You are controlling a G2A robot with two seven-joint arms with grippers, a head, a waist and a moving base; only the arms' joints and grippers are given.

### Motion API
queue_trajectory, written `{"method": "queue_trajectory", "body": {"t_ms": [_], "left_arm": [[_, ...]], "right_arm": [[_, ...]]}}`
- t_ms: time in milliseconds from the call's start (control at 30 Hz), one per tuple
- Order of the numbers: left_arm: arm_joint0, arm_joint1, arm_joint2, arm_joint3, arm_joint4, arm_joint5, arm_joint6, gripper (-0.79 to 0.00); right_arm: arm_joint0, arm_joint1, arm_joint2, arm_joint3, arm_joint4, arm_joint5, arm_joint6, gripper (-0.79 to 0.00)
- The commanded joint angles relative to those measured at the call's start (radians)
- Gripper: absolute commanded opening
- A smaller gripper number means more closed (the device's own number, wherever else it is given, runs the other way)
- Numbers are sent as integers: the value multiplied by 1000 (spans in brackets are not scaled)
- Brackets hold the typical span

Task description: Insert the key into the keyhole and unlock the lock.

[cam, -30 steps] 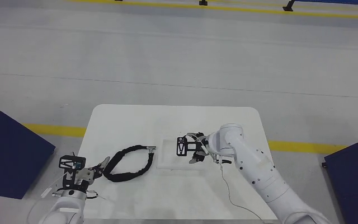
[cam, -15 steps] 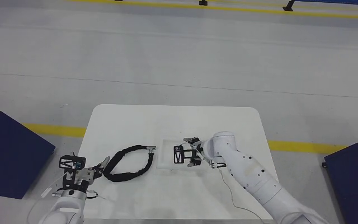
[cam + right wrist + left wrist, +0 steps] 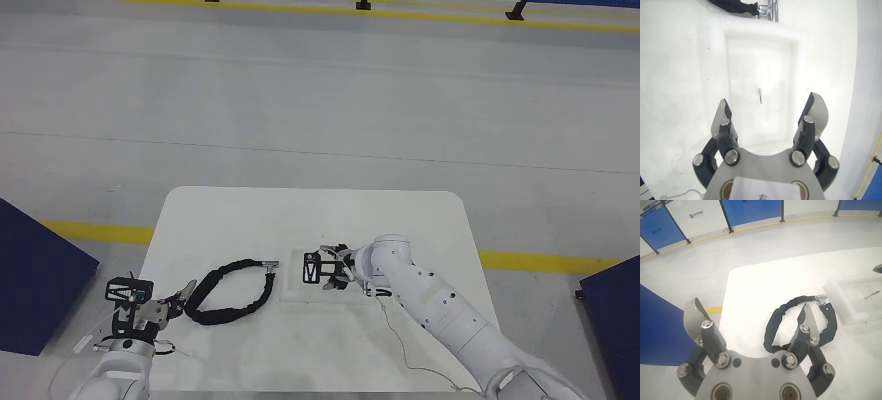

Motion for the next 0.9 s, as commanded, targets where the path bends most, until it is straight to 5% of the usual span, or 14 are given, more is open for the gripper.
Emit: {"method": "queue_trajectory", "body": {"t_ms": [0,567,767,867], "left_arm": [[0,0,0,0,0,0,0,0],[0,0,0,0,0,0,0,0],[0,0,0,0,0,0,0,0],[0,0,0,0,0,0,0,0]], "right_arm": [[13,-8,-8,22,5,-2,4,-413],[50,-53,-56,126,-7,-11,-22,-554],[54,-61,-59,144,-10,-15,-29,-785],[55,-64,-53,158,6,-24,-33,-785]]}}
